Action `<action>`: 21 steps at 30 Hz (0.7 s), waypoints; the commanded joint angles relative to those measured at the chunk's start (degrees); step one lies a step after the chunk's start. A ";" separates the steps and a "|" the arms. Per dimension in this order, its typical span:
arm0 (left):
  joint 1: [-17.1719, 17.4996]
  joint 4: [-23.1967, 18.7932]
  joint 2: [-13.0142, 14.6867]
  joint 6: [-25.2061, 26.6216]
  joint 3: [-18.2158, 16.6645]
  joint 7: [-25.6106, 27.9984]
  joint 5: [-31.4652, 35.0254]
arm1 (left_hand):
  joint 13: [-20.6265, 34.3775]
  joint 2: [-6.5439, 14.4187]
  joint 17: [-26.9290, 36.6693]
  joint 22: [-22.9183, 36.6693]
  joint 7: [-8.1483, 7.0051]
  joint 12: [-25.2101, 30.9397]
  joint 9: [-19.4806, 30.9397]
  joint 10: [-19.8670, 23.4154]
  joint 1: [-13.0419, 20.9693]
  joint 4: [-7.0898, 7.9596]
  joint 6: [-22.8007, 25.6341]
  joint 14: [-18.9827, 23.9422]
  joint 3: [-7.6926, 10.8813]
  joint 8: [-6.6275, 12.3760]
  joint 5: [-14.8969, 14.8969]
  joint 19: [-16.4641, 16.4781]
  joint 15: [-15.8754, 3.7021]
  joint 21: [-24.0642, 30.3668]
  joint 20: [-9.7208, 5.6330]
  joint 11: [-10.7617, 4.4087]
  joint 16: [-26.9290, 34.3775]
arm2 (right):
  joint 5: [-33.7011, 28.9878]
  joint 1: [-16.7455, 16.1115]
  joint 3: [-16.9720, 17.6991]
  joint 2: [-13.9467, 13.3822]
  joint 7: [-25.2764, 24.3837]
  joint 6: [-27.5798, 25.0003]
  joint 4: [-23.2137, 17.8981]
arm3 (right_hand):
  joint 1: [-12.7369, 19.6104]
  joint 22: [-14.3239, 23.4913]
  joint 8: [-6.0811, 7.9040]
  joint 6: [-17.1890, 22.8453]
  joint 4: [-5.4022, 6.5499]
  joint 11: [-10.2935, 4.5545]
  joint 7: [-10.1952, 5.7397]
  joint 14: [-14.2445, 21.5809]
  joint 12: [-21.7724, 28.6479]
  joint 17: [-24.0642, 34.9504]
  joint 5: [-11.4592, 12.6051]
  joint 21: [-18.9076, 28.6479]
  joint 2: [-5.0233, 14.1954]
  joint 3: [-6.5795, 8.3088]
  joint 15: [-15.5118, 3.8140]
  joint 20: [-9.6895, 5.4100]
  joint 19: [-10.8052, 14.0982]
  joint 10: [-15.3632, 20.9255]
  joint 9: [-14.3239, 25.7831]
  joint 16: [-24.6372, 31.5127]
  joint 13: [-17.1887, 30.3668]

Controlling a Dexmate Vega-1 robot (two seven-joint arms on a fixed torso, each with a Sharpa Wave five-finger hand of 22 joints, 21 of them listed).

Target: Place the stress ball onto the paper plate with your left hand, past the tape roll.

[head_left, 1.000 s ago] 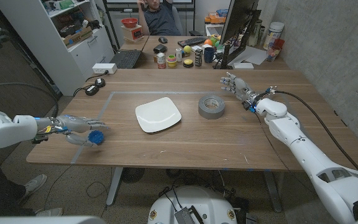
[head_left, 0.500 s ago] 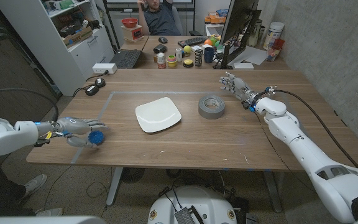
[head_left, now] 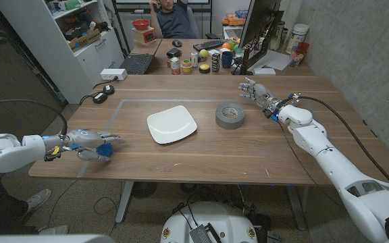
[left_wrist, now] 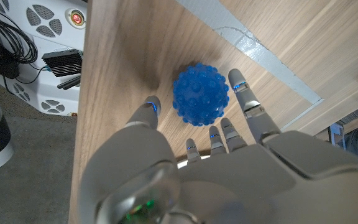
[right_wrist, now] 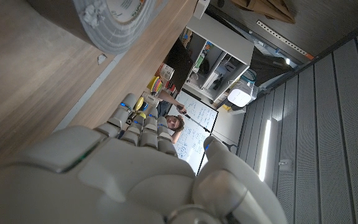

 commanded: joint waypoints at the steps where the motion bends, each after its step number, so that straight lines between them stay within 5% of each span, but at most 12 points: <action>1: 1.17 0.46 2.15 0.77 1.53 2.96 -0.54 | -0.58 0.35 0.11 0.20 -0.44 1.43 -0.17 3.22 4.87 -0.98 -6.20 4.85 0.21 1.47 -0.68 5.87 -2.14 1.12 -2.70 -0.57 0.66 | 0.08 -0.67 0.26 -0.30 -0.59 -0.84 -1.31 | -0.15 0.31 0.00 0.33 0.20 0.02 -0.01 0.28 0.17 0.22 0.34 -0.40 3.97 -0.04 0.06 -4.32 0.41 0.50 0.14 -0.06 0.17; 4: 1.88 0.28 2.06 0.80 0.89 4.73 0.56 | -1.25 0.54 0.37 0.35 -0.48 2.55 -0.60 6.89 9.61 -1.24 -1.91 10.07 0.21 2.90 -1.37 10.68 -3.75 2.22 -5.49 -1.97 1.13 | 0.07 -0.44 0.12 -0.18 -0.42 -0.83 -1.04 | -0.16 0.32 0.00 0.36 0.23 0.02 0.04 0.32 0.17 0.21 0.35 -0.45 3.96 -0.03 0.09 -4.31 0.45 0.51 0.14 -0.07 0.17; 6: 2.30 0.19 1.91 0.82 0.49 6.17 1.49 | -1.42 0.57 0.61 0.39 -0.43 2.96 -0.81 8.22 11.72 -1.32 0.30 12.65 0.19 3.61 -1.60 12.41 -4.79 2.69 -6.80 -1.49 1.50 | 0.04 -0.28 0.02 -0.09 -0.34 -0.81 -0.86 | -0.19 0.32 0.00 0.36 0.26 -0.13 0.00 0.32 0.19 0.21 0.35 -0.50 3.93 -0.05 0.09 -4.35 0.45 0.55 0.14 -0.08 0.17; 10: 2.49 0.46 2.04 0.69 0.46 7.66 1.99 | -0.84 2.38 2.99 0.78 -0.52 4.49 -1.21 10.92 17.46 -0.89 6.30 22.20 -0.06 5.49 -2.18 16.76 -7.73 4.74 -11.78 -1.58 4.67 | -0.06 -0.15 -0.10 -0.06 -0.37 -0.89 -0.89 | -0.17 0.32 0.00 0.38 0.26 0.01 0.05 0.36 0.20 0.18 0.37 -0.57 3.92 -0.03 0.15 -4.28 0.51 0.60 0.14 -0.11 0.17; 13: 2.72 0.50 1.56 1.14 0.29 9.56 2.64 | 0.95 3.73 7.52 0.72 -0.53 7.77 -1.26 15.10 21.39 -0.81 11.01 28.65 -1.72 7.03 -3.02 19.65 -8.70 6.13 -14.28 -2.08 9.26 | -0.19 -0.13 -0.18 -0.08 -0.51 -1.00 -1.03 | -0.21 0.32 0.01 0.41 0.30 -0.02 0.01 0.39 0.20 0.18 0.38 -0.67 3.91 -0.03 0.11 -4.31 0.51 0.62 0.14 -0.13 0.17; 14: 2.86 0.42 1.35 1.41 0.16 10.35 3.03 | 2.02 3.81 10.26 0.80 -0.51 9.58 -1.30 17.17 23.36 -0.89 13.06 31.78 -3.10 7.62 -3.44 20.75 -9.05 6.75 -15.18 -1.22 12.22 | -0.19 -0.12 -0.20 -0.07 -0.49 -0.96 -1.01 | -0.21 0.32 0.01 0.42 0.32 -0.02 0.00 0.44 0.20 0.18 0.38 -0.69 3.92 -0.02 0.12 -4.30 0.53 0.64 0.14 -0.12 0.17; 17: 3.09 0.40 0.96 1.96 -0.01 11.93 3.23 | 6.00 4.66 18.57 0.85 -0.50 16.32 -1.78 24.63 27.19 0.04 19.19 39.33 -7.50 8.83 -3.86 23.74 -10.31 8.60 -15.44 -1.96 19.91 | -0.22 -0.06 -0.27 -0.04 -0.56 -1.09 -0.97 | -0.17 0.32 0.01 0.44 0.29 0.04 0.05 0.49 0.20 0.14 0.40 -0.76 3.90 0.01 0.13 -4.26 0.59 0.65 0.14 -0.14 0.17; 21: 3.15 0.47 0.58 2.93 0.05 13.67 3.28 | 8.51 4.70 20.75 1.02 -0.04 21.57 -1.87 31.96 25.38 2.06 25.96 46.17 -10.11 10.87 -3.61 26.69 -11.00 10.31 -15.70 -2.31 22.16 | -0.28 0.07 -0.39 0.03 -0.58 -1.17 -0.78 | -0.15 0.32 0.00 0.45 0.28 0.07 0.06 0.50 0.20 0.13 0.40 -0.81 3.86 0.01 0.17 -4.23 0.62 0.67 0.14 -0.17 0.17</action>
